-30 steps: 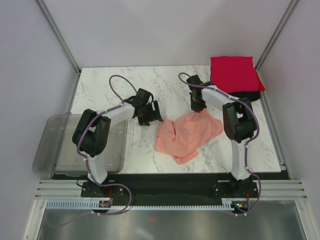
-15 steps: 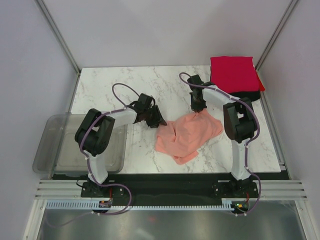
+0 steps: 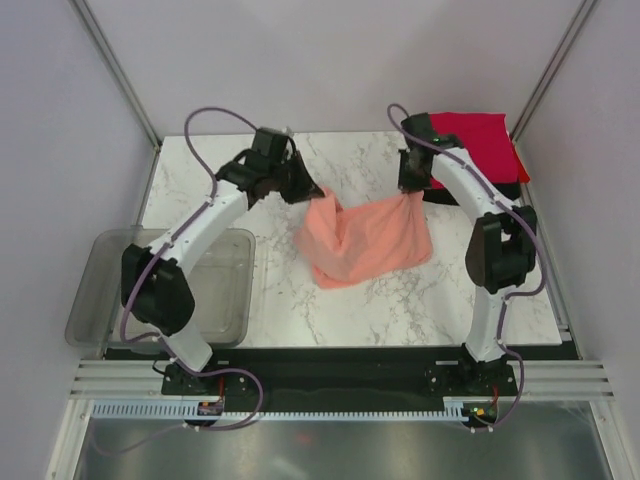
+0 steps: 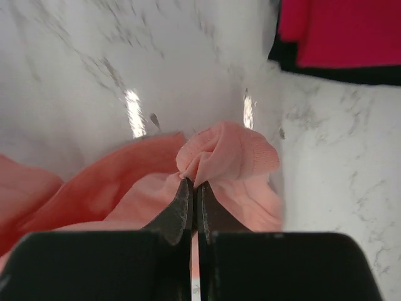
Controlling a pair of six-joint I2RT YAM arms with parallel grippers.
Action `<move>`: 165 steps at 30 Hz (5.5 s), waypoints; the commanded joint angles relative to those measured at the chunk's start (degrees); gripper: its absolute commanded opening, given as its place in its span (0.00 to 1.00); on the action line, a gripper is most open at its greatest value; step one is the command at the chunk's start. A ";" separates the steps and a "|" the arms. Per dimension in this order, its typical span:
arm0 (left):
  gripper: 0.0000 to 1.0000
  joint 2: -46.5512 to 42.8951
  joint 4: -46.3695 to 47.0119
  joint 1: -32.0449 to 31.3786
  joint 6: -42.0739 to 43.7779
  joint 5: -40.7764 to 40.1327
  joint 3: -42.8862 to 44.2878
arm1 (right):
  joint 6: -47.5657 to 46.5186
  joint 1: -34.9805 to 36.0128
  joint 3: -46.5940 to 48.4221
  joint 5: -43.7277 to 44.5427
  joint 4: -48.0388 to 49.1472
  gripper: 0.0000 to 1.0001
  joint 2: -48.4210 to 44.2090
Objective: Fold and stack the t-shirts
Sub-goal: Flatten the tshirt out
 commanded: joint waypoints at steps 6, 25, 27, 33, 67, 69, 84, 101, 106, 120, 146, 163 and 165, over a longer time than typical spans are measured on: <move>0.02 -12.97 -19.24 0.46 4.98 -5.67 24.58 | 2.77 -3.51 11.01 4.92 -5.56 0.00 -27.52; 0.87 -56.94 -15.63 0.02 -4.34 -11.73 -34.58 | 15.96 -3.60 -45.98 -3.59 -0.20 0.97 -75.03; 0.84 -55.89 -15.72 0.02 -3.37 -11.82 -33.79 | 16.05 -3.59 -45.54 -4.82 0.32 0.96 -73.54; 0.80 -54.64 -15.81 0.02 0.40 -11.03 -34.32 | 15.96 -3.42 -51.23 -11.41 5.59 0.89 -67.93; 0.79 -63.00 -16.69 0.11 13.33 -14.90 -35.37 | 7.61 8.71 -13.55 10.20 14.83 0.57 -0.06; 0.79 -62.91 -16.69 0.11 13.50 -14.90 -35.46 | 7.70 8.71 -12.84 10.73 14.83 0.54 0.82; 0.79 -62.47 -16.60 0.11 13.68 -13.23 -35.37 | 8.23 8.71 -13.81 9.59 14.74 0.14 1.09; 0.78 -62.21 -16.60 0.11 13.51 -13.93 -35.55 | 7.17 8.53 -14.68 11.43 9.04 0.00 -10.58; 0.78 -62.30 -16.60 0.11 13.42 -14.19 -35.63 | 6.21 5.55 -18.81 11.53 6.92 0.00 -20.69; 0.70 -56.86 -12.83 -0.07 6.22 -11.30 -35.90 | 6.38 -24.59 -40.34 6.69 3.31 0.00 -56.47; 0.62 1.15 7.83 -5.69 10.34 -17.45 -16.48 | 5.06 -27.33 -52.39 -11.85 5.60 0.00 -65.54; 0.50 6.97 8.27 -5.60 9.90 -20.87 -15.68 | 4.62 -27.24 -52.83 -13.79 6.39 0.00 -64.83; 0.52 6.70 8.27 -5.60 9.99 -21.22 -16.03 | 4.53 -27.24 -53.01 -13.79 6.48 0.00 -64.74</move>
